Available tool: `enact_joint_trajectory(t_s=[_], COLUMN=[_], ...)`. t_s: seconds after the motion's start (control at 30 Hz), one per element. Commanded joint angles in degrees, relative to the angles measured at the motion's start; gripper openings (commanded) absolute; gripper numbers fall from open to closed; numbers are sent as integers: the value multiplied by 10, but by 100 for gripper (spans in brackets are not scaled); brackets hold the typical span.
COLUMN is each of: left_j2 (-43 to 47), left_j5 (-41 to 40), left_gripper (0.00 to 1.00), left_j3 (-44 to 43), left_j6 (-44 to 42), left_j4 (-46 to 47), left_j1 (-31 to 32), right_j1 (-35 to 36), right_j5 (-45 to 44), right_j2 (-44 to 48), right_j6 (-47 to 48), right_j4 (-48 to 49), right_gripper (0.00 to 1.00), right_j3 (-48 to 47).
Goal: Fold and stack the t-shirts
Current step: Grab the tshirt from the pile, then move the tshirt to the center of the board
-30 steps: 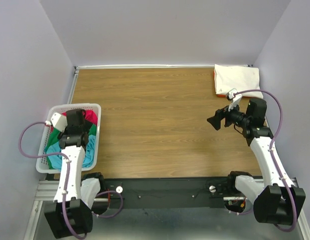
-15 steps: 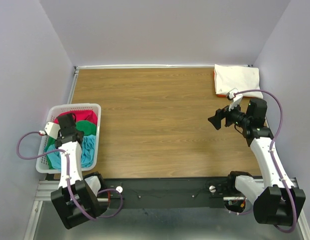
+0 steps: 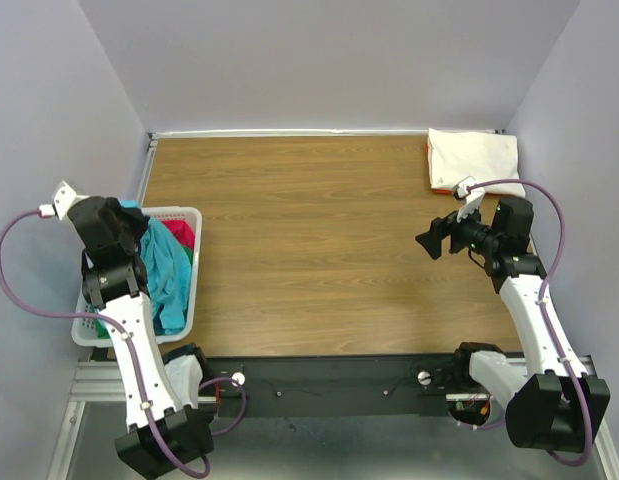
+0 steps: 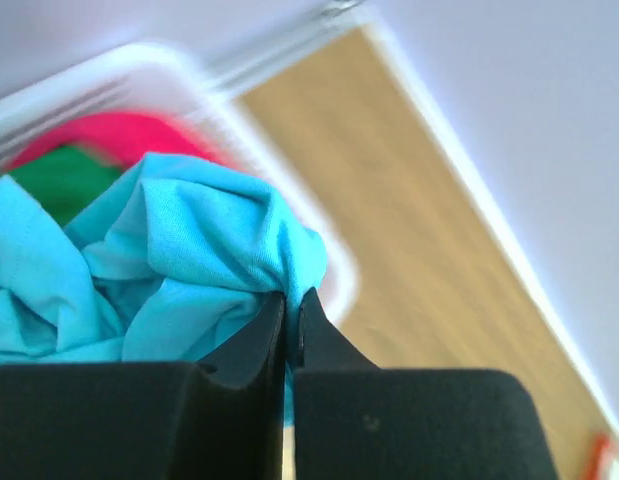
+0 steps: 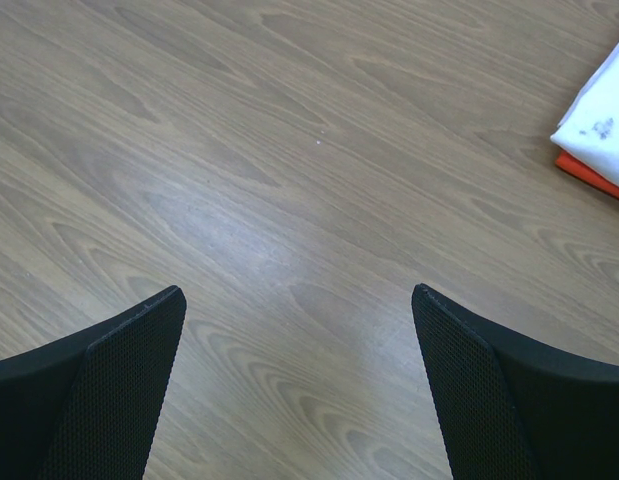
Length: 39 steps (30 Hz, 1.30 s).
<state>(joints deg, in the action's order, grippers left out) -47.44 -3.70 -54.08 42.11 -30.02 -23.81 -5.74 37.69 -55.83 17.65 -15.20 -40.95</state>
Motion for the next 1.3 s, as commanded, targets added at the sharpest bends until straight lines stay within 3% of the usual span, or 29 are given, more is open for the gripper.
enact_joint_trajectory(t_s=[0.0, 0.07, 0.17, 0.47, 0.6, 0.77, 0.93, 1.03, 1.17, 1.27], left_j2=[-17, -31, -42, -125, -169, -201, -183, -166, -179, -206], left_j5=[226, 355, 459, 464, 467, 472, 480, 473, 442, 408], left_gripper=[0, 0, 0, 0, 0, 0, 0, 0, 0, 0], left_j3=[-27, -27, -47, -248, -316, -334, -206, -70, 109, 167], left_j6=[-44, -51, -42, -55, -55, -51, -43, -47, -55, -62], left_j4=[87, 169, 268, 344, 346, 362, 413, 442, 443, 423], left_j1=[9, 17, 49, 276, 342, 402, 439, 439, 438, 439], right_j1=[-2, -2, -2, -3, -3, -5, -9, -11, -12, -12], right_j5=[-17, -23, -26, -37, -45, -53, -60, -62, -59, -54], right_j2=[-1, -2, -5, -16, -17, -20, -16, -17, -18, -22], right_j6=[3, 4, 5, 10, 12, 15, 17, 17, 17, 19], right_j4=[-9, -9, -9, -9, -9, -9, -9, -9, -9, -9], right_gripper=[100, 100, 100, 100, 100, 100, 100, 100, 100, 100], right_j3=[0, 0, 0, -1, -1, -2, -2, -2, -1, 0])
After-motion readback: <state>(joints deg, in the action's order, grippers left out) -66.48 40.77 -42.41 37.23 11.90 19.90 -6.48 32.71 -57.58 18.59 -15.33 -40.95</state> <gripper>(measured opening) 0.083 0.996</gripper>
